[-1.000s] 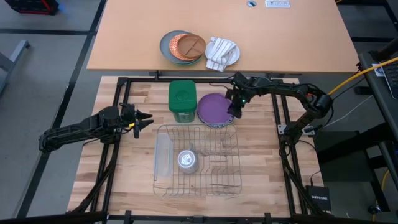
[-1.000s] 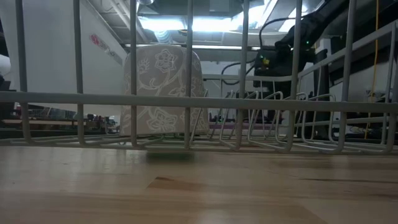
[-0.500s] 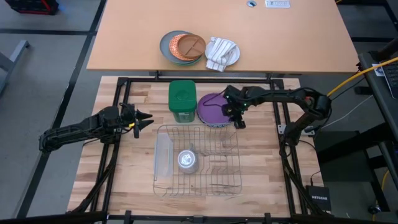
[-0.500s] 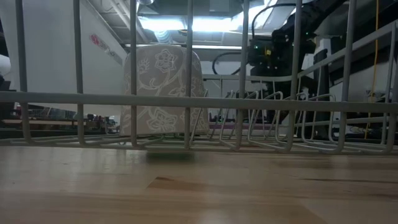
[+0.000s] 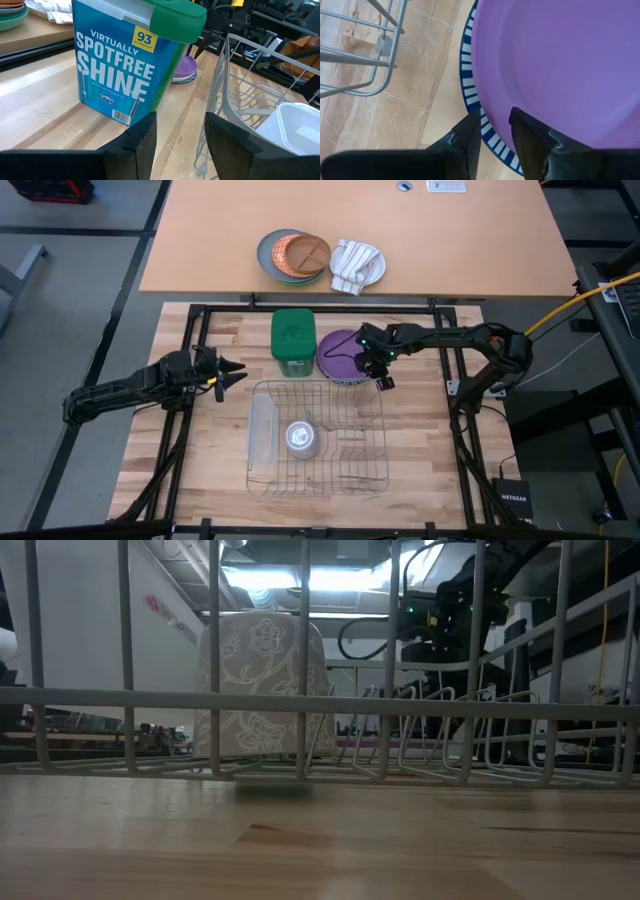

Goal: Sort dishes
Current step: Put the purple plate into the dish rack

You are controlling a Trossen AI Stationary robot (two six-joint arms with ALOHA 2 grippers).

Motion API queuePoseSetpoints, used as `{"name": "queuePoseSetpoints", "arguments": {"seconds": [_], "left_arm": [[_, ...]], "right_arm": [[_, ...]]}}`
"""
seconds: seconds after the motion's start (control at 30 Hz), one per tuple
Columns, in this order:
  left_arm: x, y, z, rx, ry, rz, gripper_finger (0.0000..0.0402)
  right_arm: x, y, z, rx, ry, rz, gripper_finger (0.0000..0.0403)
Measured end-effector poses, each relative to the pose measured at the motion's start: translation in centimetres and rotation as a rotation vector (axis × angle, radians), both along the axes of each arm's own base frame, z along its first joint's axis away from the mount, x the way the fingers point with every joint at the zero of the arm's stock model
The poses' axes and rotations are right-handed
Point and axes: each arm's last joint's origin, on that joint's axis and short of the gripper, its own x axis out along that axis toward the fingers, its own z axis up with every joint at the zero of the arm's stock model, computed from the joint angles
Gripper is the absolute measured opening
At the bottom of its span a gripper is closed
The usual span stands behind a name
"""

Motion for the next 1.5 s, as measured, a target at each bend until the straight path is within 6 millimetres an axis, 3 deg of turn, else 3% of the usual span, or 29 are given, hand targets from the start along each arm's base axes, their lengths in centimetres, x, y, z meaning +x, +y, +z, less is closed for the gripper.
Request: {"name": "queuePoseSetpoints", "arguments": {"seconds": [1.5], "left_arm": [[0.00, 0.00, 0.00, 0.000, 0.000, 0.000, 0.0155]], "right_arm": [[0.02, 0.18, 0.03, 0.053, -0.014, 0.006, 0.0111]]}}
